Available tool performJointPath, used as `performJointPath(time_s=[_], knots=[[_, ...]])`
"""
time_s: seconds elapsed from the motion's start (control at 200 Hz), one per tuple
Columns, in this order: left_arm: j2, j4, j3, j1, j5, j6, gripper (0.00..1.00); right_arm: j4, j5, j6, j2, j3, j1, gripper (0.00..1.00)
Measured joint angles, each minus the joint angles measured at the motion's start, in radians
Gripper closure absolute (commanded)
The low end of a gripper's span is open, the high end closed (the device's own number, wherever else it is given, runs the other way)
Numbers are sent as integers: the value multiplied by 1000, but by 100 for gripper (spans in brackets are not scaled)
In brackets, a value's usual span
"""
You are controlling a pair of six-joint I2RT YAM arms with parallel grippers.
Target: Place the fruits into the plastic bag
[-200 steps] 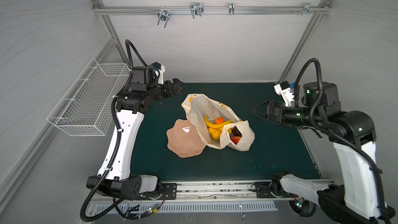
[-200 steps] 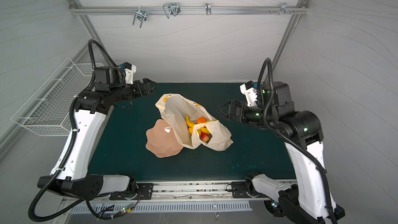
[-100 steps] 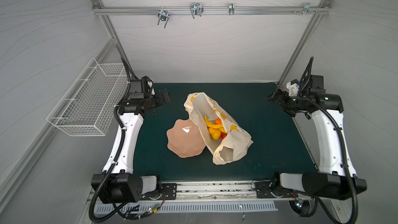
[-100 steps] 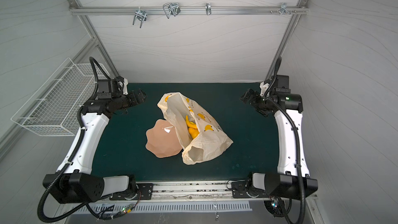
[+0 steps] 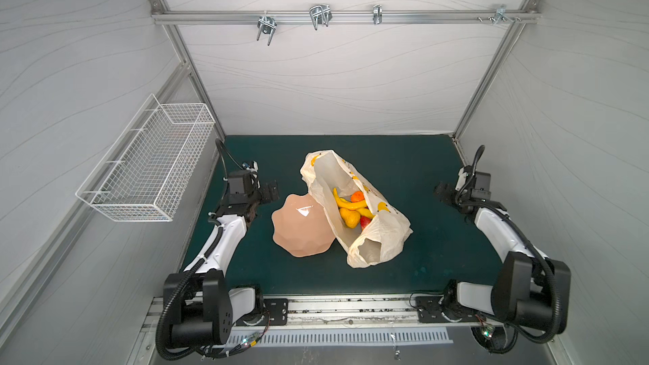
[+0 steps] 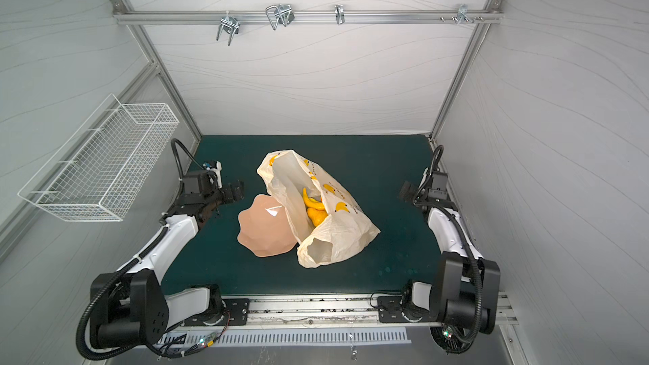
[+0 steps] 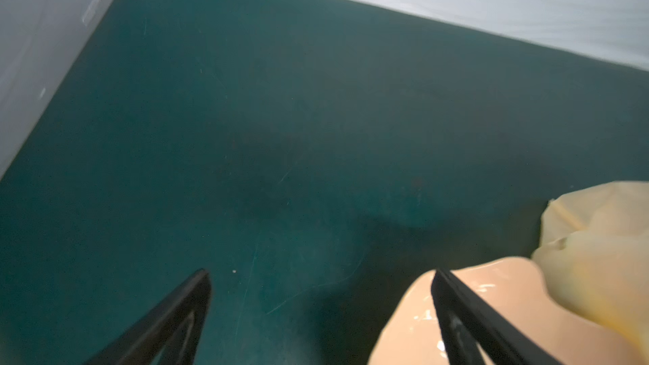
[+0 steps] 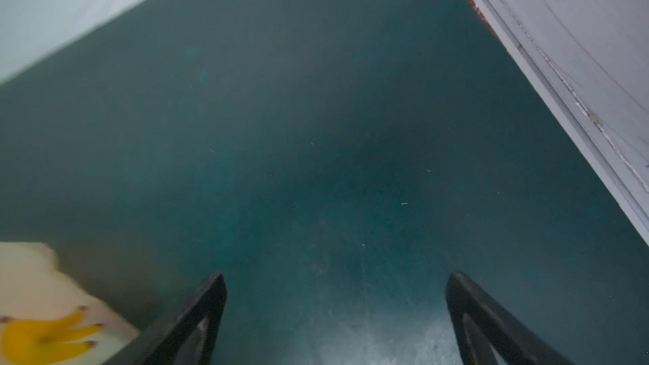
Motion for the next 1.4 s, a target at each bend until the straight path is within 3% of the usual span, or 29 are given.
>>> performJointPath(time_s=[0.125,0.29,0.475,0.695,0.975,1.401], knots=[[37,167,-85,1,1,28,1,224,19,-54,14,-129,51,1],[127,359,-94,7,21,71,4,427,52,-105,126,-145,150,1],[144,468,-109,24,76,96,8,595,69,-113,186,-196,183,1],[109,597,-229,28,138,65,4,770,90,-116,263,-234,206,1],[341,778,-275,29,163,53,1,861,101,-129,279,-261,219,1],[346,832,-272,29,164,55,0,878,109,-130,283,-261,220,1]])
